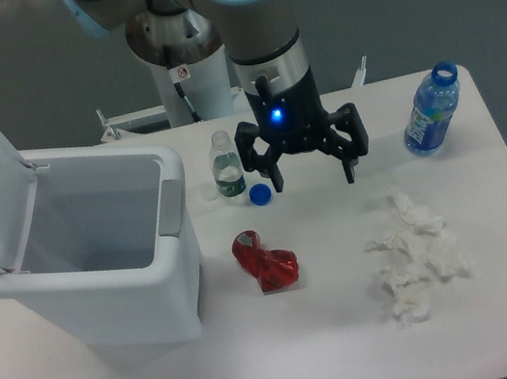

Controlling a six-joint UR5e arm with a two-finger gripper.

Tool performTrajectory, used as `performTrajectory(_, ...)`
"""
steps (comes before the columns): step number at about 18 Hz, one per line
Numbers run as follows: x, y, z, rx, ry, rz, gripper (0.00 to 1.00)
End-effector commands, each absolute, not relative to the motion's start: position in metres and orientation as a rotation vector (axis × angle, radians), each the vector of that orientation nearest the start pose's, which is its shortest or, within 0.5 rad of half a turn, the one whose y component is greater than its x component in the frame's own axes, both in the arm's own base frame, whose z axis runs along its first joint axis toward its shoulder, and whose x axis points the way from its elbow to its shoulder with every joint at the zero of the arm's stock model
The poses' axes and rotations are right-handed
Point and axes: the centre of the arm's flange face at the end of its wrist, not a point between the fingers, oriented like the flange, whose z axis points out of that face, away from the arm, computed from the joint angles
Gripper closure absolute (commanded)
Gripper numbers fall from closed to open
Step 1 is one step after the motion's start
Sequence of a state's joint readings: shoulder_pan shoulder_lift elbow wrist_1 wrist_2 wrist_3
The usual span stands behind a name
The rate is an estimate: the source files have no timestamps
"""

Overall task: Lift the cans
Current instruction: 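Move the gripper over the crushed red can and lower it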

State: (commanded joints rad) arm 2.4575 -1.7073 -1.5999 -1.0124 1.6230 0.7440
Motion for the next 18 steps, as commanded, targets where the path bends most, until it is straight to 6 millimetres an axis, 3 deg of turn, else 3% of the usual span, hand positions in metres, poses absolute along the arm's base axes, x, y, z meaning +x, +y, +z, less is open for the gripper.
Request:
performTrajectory(7, -0.361, 0.468, 0.462, -2.869, -0.206, 0.459, 0.00)
performTrajectory(18, -0.347, 0.491, 0.399, -2.949, -0.155, 0.350, 0.00)
